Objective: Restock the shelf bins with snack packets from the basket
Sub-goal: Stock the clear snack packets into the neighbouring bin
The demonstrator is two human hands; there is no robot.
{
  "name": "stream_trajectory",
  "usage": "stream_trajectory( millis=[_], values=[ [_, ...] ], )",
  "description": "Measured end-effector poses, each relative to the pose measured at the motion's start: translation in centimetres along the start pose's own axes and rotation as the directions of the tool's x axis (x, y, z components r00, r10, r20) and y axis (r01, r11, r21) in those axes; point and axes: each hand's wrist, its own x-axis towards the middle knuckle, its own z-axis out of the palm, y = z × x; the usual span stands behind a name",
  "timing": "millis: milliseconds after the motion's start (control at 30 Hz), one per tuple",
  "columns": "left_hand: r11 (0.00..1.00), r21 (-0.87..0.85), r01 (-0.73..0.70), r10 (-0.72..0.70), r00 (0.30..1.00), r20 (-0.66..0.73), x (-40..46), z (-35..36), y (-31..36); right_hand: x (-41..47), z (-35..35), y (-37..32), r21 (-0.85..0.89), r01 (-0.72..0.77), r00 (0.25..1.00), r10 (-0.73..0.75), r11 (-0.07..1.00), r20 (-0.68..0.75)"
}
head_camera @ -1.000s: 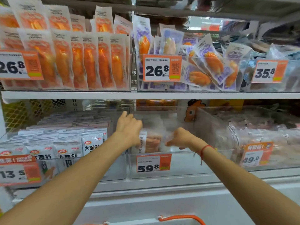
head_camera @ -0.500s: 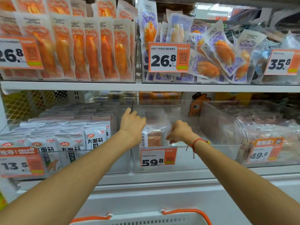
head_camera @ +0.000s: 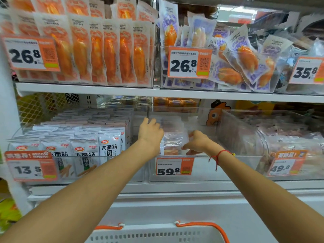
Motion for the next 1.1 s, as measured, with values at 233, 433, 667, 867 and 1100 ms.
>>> stream_trajectory(
  millis=[233, 433, 667, 867, 1100],
  values=[
    [0.992, -0.127, 0.006, -0.019, 0.995, -0.101, -1.6, -0.3, -0.8, -1.3, 0.5, 0.9, -0.18, 0.097, 0.988, -0.117, 0.979, -0.099],
    [0.872, -0.49, 0.007, -0.154, 0.953, -0.26, -4.8, -0.7, -1.3, -4.8, 0.3, 0.8, -0.14, 0.344, 0.842, -0.371, 0.928, -0.391],
    [0.518, -0.848, 0.113, -0.407, 0.905, -0.128, -12.1, 0.2, -0.7, -10.7, 3.0, 1.8, -0.003, 0.531, 0.824, -0.517, 0.847, -0.231],
    [0.228, -0.916, 0.329, -0.402, 0.889, 0.219, -18.1, 7.5, 2.7, -11.5, 9.7, 7.2, -0.015, 0.365, 0.888, -0.343, 0.931, 0.306],
    [0.11, -0.825, 0.554, -0.224, 0.823, 0.522, -24.2, 18.0, 8.2, -13.2, 20.1, 15.0, -0.087, 0.19, 0.812, -0.107, 0.978, 0.574]
  ],
)
